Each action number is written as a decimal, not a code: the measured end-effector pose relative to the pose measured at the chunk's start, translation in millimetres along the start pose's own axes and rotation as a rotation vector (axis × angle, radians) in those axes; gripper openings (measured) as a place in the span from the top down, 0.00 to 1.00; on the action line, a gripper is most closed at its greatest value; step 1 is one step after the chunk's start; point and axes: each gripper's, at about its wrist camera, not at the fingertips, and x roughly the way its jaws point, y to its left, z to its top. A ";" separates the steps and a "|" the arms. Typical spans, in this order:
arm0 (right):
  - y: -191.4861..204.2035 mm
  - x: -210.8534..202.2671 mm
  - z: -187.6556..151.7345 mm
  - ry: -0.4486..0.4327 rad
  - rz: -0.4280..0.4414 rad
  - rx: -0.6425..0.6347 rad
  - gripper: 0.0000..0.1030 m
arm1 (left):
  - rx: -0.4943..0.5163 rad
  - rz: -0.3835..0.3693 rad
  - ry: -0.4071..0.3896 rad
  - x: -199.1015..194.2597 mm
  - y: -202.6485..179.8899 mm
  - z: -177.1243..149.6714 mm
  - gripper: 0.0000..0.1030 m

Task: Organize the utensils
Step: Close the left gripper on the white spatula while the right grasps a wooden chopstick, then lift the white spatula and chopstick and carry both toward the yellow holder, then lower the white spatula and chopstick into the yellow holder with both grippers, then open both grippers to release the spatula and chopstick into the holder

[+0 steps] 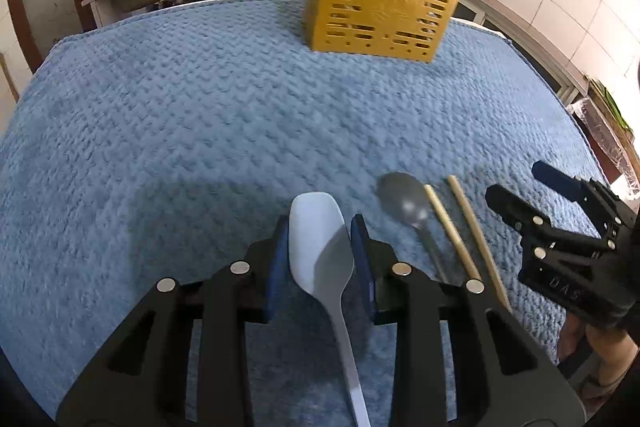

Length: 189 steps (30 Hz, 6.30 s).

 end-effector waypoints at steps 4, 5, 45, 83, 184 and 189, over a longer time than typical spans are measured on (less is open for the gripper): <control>11.9 3.9 1.0 0.035 0.024 -0.009 0.47 | -0.015 0.003 -0.003 -0.5 9.0 -0.2 0.71; 14.1 3.7 0.9 0.041 0.023 -0.014 0.51 | -0.019 0.003 -0.006 -1.4 10.9 -0.2 0.71; -29.8 -54.8 48.4 -0.129 0.138 0.155 0.95 | -0.004 -0.042 -0.200 -56.8 -7.5 27.3 0.71; -55.7 -80.6 93.5 -0.280 0.245 0.196 0.94 | 0.067 -0.060 -0.329 -90.9 -19.2 69.2 0.72; -77.2 -31.6 176.2 -0.457 0.056 0.092 0.37 | -0.069 -0.008 -0.380 -69.7 17.3 162.1 0.14; -69.3 -40.9 138.8 -0.377 0.031 0.081 0.37 | -0.074 0.014 -0.333 -67.3 28.7 123.2 0.13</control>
